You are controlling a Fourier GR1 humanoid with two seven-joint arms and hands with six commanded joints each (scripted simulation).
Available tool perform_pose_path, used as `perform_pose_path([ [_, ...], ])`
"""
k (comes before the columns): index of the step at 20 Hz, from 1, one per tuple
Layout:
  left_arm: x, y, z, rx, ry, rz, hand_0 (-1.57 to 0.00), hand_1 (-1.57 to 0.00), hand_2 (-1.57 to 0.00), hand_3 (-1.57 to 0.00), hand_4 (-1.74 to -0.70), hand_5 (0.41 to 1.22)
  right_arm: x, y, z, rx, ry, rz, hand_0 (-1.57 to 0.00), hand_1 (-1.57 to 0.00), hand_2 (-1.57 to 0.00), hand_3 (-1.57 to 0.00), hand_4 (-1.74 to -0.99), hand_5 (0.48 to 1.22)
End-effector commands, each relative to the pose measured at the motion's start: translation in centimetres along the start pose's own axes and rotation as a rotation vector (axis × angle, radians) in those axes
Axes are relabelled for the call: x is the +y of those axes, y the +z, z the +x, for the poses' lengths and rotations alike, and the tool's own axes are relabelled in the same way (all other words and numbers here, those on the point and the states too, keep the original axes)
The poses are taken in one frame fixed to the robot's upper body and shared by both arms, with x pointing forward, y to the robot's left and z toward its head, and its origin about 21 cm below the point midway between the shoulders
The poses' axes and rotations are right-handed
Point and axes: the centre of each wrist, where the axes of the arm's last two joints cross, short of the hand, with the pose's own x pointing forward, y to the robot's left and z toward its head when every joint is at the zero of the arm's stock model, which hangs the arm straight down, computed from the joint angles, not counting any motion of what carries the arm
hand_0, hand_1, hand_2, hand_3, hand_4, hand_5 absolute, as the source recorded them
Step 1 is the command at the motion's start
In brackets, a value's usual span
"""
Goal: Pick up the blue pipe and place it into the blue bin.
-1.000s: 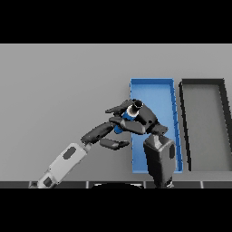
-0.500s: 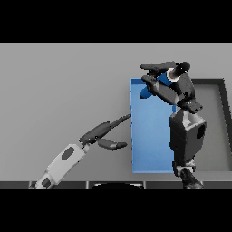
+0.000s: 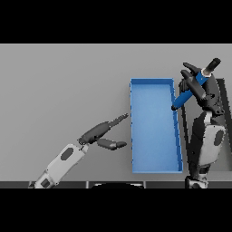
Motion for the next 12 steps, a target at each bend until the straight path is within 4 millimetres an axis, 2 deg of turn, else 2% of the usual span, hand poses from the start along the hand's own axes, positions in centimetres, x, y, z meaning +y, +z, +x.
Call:
perform_pose_path([
  [1, 0.1, 0.1, 0.1, -0.011, 0.002, 0.003, 0.0, 0.0, 0.0, 0.0, -0.83, 0.462, -0.5, 0.4, -1.3, 0.041, -0.014, -0.023, -1.57, -1.57, -1.57, -1.57, -1.499, 1.221],
  [3, 0.4, 0.2, 0.1, -0.013, -0.002, 0.001, 0.0, 0.0, 0.0, 0.0, -0.83, 0.464, -0.7, 1.3, -4.0, 0.133, -0.02, -0.081, -1.57, -1.57, -1.57, -1.57, -1.499, 1.221],
  [6, 0.4, 0.4, 0.3, -0.015, 0.006, 0.0, 0.0, 0.0, 0.0, 0.0, -0.83, 0.469, -1.5, 3.8, -7.8, 0.266, -0.058, -0.17, -1.57, -1.57, -1.57, -1.57, -1.499, 1.221],
  [8, 0.4, 0.4, 0.1, -0.008, 0.003, -0.003, 0.0, 0.0, 0.0, 0.0, -0.83, 0.47, -1.9, 5.0, -9.7, 0.36, -0.072, -0.238, -1.57, -1.57, -1.57, -1.57, -1.499, 1.221],
  [10, 0.0, 0.5, 0.0, -0.007, 0.002, -0.009, 0.0, 0.0, 0.0, 0.0, -0.83, 0.47, -1.9, 6.1, -10.9, 0.441, -0.06, -0.257, -1.57, -1.57, -1.57, -1.08, -1.586, 1.221],
  [11, 0.1, 0.7, 0.1, -0.012, 0.002, -0.008, 0.0, 0.0, 0.0, 0.0, -0.83, 0.471, -1.4, 6.6, -11.5, 0.48, -0.055, -0.25, -1.57, -1.57, -1.57, -1.18, -1.569, 1.221],
  [12, 0.0, 0.4, 0.3, -0.007, 0.003, -0.008, 0.0, 0.0, 0.0, 0.0, -0.83, 0.472, -1.3, 7.1, -11.9, 0.516, -0.06, -0.248, -1.57, -1.57, -1.57, -1.04, -1.603, 1.221],
])
